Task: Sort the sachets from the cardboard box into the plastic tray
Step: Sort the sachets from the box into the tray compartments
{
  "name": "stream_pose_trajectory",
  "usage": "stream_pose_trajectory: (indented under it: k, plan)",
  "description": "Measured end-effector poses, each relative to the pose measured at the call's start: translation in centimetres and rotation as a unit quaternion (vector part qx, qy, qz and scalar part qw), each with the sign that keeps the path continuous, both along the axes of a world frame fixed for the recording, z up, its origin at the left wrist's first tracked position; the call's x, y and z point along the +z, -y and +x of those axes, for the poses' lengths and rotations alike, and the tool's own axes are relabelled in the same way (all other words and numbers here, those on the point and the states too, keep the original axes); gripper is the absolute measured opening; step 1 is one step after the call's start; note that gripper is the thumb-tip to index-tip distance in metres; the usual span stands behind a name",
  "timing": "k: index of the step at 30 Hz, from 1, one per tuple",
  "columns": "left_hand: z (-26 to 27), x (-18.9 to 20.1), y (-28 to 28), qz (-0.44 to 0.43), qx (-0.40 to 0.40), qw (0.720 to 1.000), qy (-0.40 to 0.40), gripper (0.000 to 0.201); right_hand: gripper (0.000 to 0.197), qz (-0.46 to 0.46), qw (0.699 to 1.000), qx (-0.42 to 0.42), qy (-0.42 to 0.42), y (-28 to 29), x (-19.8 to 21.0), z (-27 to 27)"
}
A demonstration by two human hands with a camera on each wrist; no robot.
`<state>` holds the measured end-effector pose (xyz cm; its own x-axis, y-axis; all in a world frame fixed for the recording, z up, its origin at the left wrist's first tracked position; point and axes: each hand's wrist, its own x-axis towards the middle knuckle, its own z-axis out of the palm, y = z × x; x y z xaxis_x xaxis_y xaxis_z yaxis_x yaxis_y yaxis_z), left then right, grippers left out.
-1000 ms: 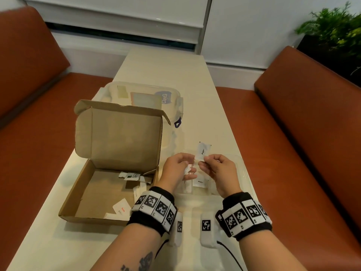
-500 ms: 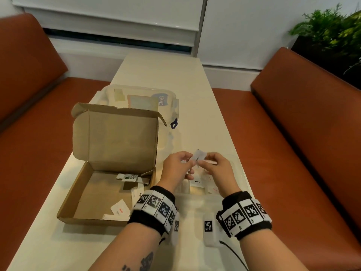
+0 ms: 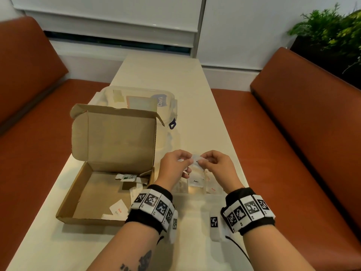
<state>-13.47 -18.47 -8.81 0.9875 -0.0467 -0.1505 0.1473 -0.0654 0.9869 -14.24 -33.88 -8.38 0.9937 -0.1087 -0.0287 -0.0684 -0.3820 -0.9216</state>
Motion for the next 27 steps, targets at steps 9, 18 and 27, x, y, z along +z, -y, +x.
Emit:
stream_pose_trajectory:
  k: [9, 18, 27]
  plan:
    - [-0.3, -0.6, 0.3, -0.053, 0.045, 0.997, -0.031, 0.022, 0.01, -0.181, 0.982, 0.035, -0.045, 0.1, -0.8, 0.4]
    - [0.0, -0.8, -0.1, -0.085, 0.04, 0.994, -0.061, 0.054, 0.005, -0.314, 0.947, 0.045, -0.046, -1.1, -4.0, -0.1]
    - [-0.5, 0.2, 0.0, -0.096, 0.005, 0.993, -0.069, 0.059, 0.022, -0.385, 0.921, 0.063, -0.006, -1.7, -4.1, 0.0]
